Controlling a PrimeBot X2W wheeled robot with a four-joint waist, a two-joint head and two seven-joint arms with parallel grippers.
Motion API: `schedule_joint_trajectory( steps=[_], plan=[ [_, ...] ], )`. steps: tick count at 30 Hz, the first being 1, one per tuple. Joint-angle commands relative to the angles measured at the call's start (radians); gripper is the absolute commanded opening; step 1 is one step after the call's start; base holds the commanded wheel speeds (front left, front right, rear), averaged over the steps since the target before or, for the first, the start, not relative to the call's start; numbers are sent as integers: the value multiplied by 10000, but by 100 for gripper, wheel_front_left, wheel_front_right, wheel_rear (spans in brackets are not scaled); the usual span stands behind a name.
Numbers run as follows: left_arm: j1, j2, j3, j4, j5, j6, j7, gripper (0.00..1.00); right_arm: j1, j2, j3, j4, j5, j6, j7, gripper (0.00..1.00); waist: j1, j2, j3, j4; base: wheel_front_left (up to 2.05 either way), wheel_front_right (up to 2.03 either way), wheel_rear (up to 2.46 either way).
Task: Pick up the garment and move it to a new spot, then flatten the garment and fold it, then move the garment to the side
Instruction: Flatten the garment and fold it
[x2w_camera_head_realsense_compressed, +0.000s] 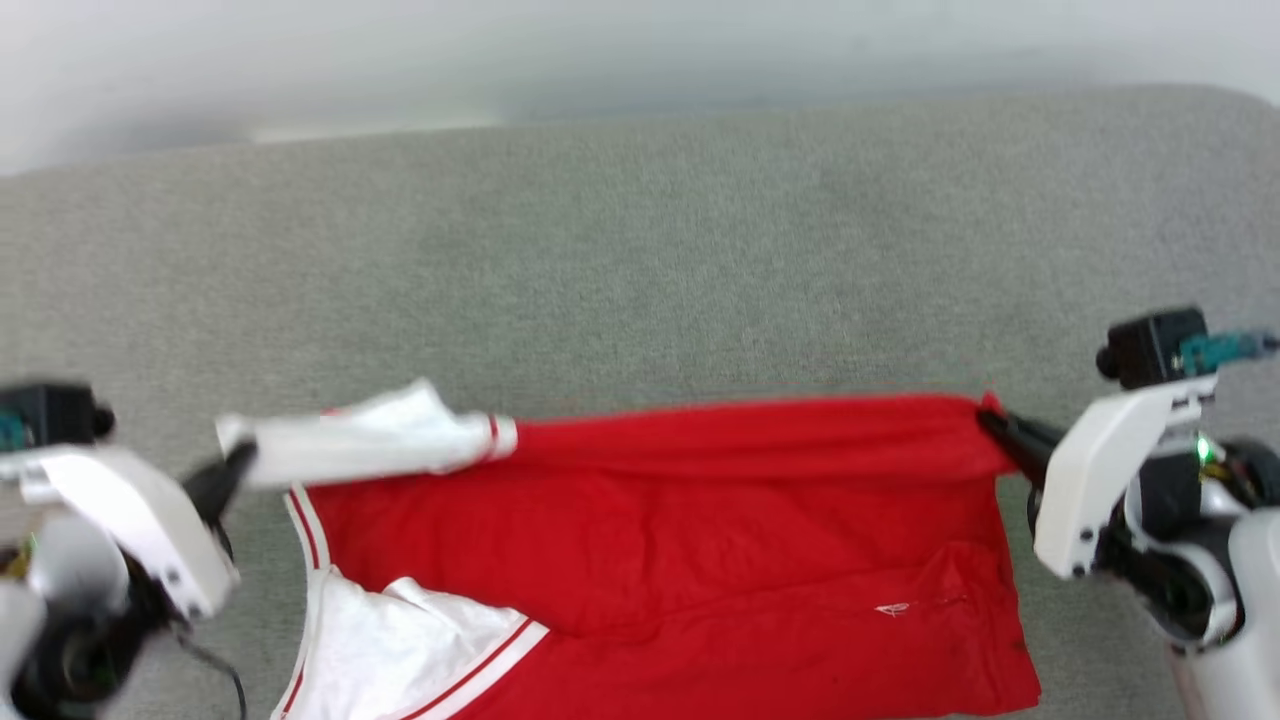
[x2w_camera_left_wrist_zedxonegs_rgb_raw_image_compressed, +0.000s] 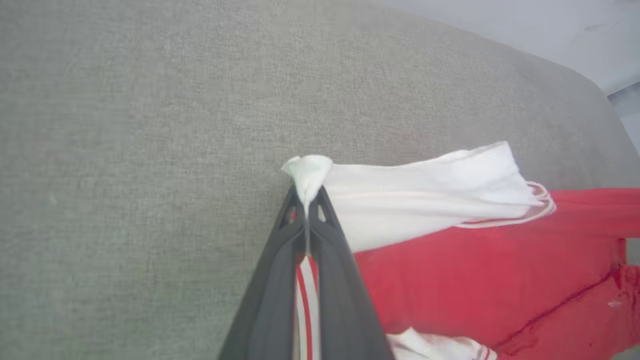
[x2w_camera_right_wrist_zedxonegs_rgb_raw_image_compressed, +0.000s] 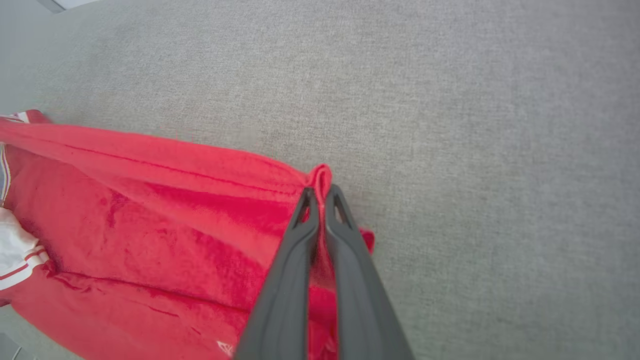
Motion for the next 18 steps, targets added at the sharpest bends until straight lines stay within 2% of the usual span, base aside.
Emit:
schedule_joint_trajectory(
  steps=[1, 6, 11, 12, 13, 14, 15, 18],
  plan=[
    [448, -34, 66, -122, -56, 131, -160, 0, 301, 40, -94, -33, 42, -5, -35, 0, 1, 0, -334, 135, 0, 0, 0],
    [2361, -244, 12, -667, -494, 513, -529, 0, 1497, 260, -429, 72, 224, -5, -271, 0, 1, 0, -772, 250, 0, 0, 0],
    [3548, -488, -203, -664, -850, 703, -517, 0, 2434, 473, -598, 401, 266, -4, -542, 0, 1, 0, -992, 250, 0, 0, 0],
    [3655, -554, -252, -650, -885, 738, -476, 0, 2575, 543, -612, 504, 312, -5, -628, 15, 1, 0, -1012, 249, 0, 0, 0],
    [3718, -641, -321, -638, -921, 751, -418, 2, 2708, 590, -615, 596, 314, -4, -727, 56, 1, 0, -1029, 254, 0, 0, 0],
    [3771, -730, -423, -644, -971, 742, -361, 42, 2818, 650, -615, 652, 270, -4, -868, 100, 1, 0, -1048, 256, 0, 0, 0],
    [3760, -784, -483, -632, -930, 751, -393, 99, 2920, 735, -643, 705, 264, -4, -1016, 100, 1, 0, -1066, 255, 0, 0, 0],
    [3639, -1043, -536, -600, -737, 624, -728, 100, 3117, 963, -856, 818, 111, -4, -1669, 100, 1, 0, -1130, 230, 0, 0, 0]
  ],
)
